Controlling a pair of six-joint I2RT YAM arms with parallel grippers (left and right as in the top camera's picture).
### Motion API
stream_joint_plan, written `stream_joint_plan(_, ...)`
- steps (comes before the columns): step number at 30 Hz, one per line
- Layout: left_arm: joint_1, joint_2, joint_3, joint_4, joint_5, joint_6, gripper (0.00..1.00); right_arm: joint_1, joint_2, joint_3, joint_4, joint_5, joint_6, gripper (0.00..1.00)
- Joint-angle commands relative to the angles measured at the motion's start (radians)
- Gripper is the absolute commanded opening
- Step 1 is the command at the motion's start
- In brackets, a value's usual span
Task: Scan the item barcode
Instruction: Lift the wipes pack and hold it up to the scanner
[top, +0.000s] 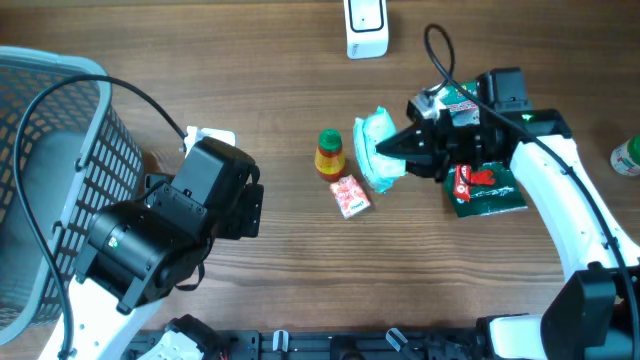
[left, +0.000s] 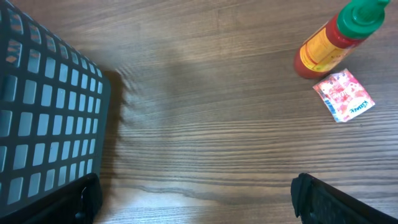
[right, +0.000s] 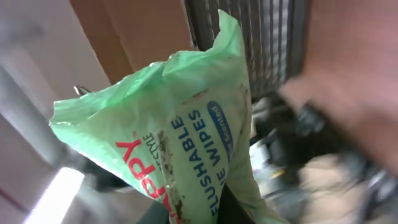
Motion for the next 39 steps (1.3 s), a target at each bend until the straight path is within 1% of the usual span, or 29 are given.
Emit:
stream_joint_plan(1,0.003,-0.005,0.001,0.001,-0.013,0.002,1.00,-0.019,-0.003,0.010,0.033,0.372,-0.211,0.04)
stream_joint_plan(2,0.003,-0.005,0.001,0.001,-0.013,0.002,1.00,-0.020,-0.003,0.010,0.035,0.489,-0.191,0.04)
stream_joint_plan(5,0.003,-0.005,0.001,0.001,-0.013,0.002,1.00,-0.020,-0.003,0.010,0.047,0.858,-0.067,0.04)
stream_joint_plan(6,0.003,-0.005,0.001,0.001,-0.013,0.002,1.00,-0.020,-0.003,0.010,0.071,0.904,-0.063,0.04)
stream_joint_plan(11,0.003,-0.005,0.001,0.001,-0.013,0.002,1.00,-0.020,-0.003,0.010,0.365,0.903,-0.062,0.05)
stream_joint_plan(15,0.003,-0.005,0.001,0.001,-0.013,0.002,1.00,-0.015,0.008,0.009,0.602,0.916,0.008,0.05)
stream_joint_plan(16,0.003,-0.005,0.001,0.001,-0.013,0.002,1.00,-0.006,0.019,0.009,0.656,0.923,0.043,0.05)
stream_joint_plan(18,0.003,-0.005,0.001,0.001,-0.013,0.002,1.00,0.023,0.048,0.009,0.760,0.937,0.063,0.05)
stream_joint_plan(21,0.003,-0.005,0.001,0.001,-0.013,0.002,1.00,0.077,0.114,0.009,0.896,1.077,0.077,0.05)
stream_joint_plan(23,0.003,-0.005,0.001,0.001,-0.013,0.002,1.00,0.117,0.190,0.010,1.025,1.165,0.103,0.05)
stream_joint_plan(24,0.003,-0.005,0.001,0.001,-0.013,0.002,1.00,0.129,0.231,0.016,1.091,1.185,0.115,0.05)
stream_joint_plan(26,0.003,-0.005,0.001,0.001,-0.013,0.002,1.00,0.136,0.298,0.050,1.158,1.211,0.132,0.05)
stream_joint_plan(27,0.003,-0.005,0.001,0.001,-0.013,0.002,1.00,0.136,0.353,0.099,1.180,1.225,0.132,0.05)
stream_joint_plan(30,0.003,-0.005,0.001,0.001,-0.013,0.002,1.00,0.136,0.478,0.250,1.157,1.251,0.130,0.05)
stream_joint_plan(32,0.003,-0.005,0.001,0.001,-0.013,0.002,1.00,0.136,0.573,0.381,1.131,1.268,0.131,0.05)
stream_joint_plan(35,0.003,-0.005,0.001,0.001,-0.013,0.002,1.00,0.136,0.679,0.558,1.078,1.344,0.129,0.04)
stream_joint_plan(38,0.003,-0.005,0.001,0.001,-0.013,0.002,1.00,0.136,0.740,0.643,1.066,1.360,0.130,0.05)
stream_joint_plan(39,0.003,-0.005,0.001,0.001,-0.013,0.002,1.00,0.136,0.750,0.646,1.070,1.368,0.131,0.05)
